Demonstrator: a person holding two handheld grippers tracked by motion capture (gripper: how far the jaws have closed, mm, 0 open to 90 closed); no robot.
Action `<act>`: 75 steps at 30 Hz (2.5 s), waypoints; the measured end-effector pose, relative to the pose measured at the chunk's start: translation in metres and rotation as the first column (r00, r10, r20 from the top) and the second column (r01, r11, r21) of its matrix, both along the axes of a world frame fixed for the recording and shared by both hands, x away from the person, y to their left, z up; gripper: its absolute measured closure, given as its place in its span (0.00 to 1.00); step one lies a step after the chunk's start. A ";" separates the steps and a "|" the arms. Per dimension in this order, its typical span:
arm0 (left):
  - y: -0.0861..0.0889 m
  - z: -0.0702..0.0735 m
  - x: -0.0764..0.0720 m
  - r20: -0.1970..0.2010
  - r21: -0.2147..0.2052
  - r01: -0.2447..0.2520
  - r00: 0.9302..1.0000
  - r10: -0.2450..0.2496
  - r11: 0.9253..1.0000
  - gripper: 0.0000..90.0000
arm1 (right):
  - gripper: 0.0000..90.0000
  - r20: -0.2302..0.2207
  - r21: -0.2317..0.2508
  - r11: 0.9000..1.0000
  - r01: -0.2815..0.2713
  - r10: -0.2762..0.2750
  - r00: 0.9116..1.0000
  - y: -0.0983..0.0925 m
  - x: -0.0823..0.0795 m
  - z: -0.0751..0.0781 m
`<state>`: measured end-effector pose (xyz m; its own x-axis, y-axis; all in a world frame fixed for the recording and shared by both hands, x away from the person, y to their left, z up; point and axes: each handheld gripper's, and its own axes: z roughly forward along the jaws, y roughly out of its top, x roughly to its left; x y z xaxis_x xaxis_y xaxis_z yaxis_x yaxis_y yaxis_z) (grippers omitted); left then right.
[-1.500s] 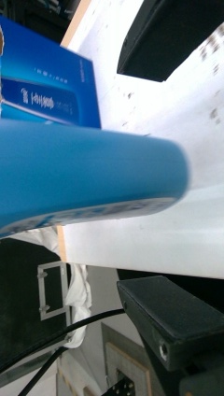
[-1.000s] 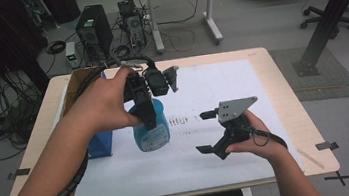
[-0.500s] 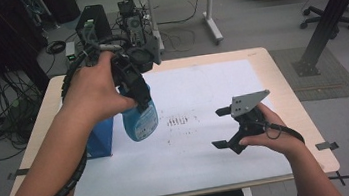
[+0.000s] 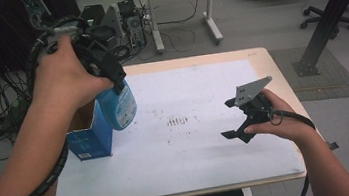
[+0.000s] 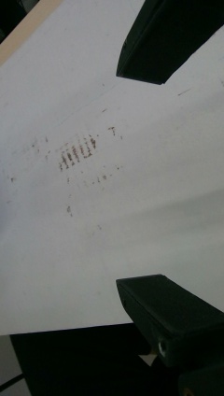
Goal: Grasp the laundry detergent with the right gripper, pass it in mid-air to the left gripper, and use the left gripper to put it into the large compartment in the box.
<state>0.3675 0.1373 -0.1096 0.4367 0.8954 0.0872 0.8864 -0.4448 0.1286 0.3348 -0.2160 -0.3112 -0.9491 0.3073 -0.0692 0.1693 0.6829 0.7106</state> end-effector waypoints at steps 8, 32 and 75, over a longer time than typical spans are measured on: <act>0.026 0.014 0.005 0.017 -0.016 -0.121 0.992 0.122 0.992 0.42 | 0.02 -0.012 -0.079 0.997 -0.010 0.009 1.000 -0.001 0.007 0.015; 0.104 0.023 0.031 -0.005 -0.019 -0.396 0.918 0.396 0.918 0.42 | 0.03 -0.084 -0.185 0.982 -0.023 0.008 0.996 -0.005 0.008 0.018; 0.120 -0.083 0.055 -0.057 -0.007 -0.386 0.921 0.385 0.923 0.42 | 0.03 -0.101 -0.170 0.985 -0.006 -0.011 0.995 -0.009 0.005 0.015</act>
